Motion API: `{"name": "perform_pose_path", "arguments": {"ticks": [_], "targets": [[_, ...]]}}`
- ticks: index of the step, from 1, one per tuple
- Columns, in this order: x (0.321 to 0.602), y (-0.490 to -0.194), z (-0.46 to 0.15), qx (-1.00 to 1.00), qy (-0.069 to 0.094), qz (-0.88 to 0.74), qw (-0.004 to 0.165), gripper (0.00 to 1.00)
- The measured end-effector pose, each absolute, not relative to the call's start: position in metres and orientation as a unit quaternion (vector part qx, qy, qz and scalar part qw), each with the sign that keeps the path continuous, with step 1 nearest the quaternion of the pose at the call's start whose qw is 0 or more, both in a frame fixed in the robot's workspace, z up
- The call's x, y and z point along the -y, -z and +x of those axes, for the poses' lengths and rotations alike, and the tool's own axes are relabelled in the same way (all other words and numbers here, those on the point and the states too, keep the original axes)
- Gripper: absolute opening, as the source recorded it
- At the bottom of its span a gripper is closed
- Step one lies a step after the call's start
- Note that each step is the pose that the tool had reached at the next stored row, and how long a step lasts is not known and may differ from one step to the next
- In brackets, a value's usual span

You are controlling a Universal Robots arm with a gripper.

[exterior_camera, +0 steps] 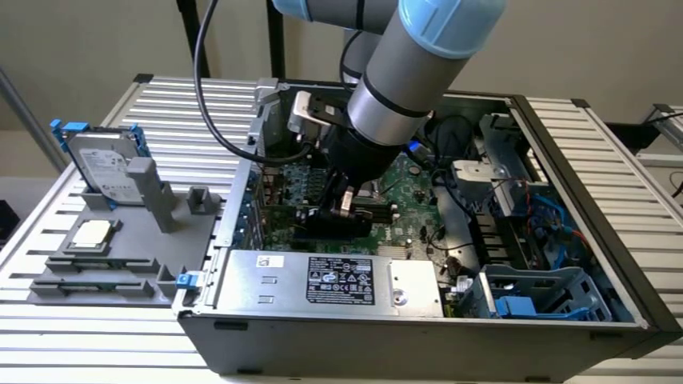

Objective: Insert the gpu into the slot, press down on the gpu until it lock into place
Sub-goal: 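Insert the gpu into the slot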

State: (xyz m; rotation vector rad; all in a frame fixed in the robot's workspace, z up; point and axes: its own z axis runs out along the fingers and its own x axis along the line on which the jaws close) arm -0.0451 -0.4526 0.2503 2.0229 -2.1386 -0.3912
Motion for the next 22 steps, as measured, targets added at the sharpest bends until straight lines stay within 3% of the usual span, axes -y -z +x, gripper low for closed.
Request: {"name": "perform_pose_path", "arguments": {"ticks": [1,2,10,15,22], "targets": [[0.453,-0.25,-0.045,0.718,0.131,0.679,0.086,0.27],[0.453,-0.25,-0.045,0.718,0.131,0.679,0.086,0.34],[0.452,-0.278,-0.046,0.718,0.13,0.679,0.085,0.34],[0.451,-0.282,-0.051,0.72,0.109,0.683,0.064,0.34],[0.446,-0.289,-0.063,0.721,0.091,0.685,0.046,0.34]]}}
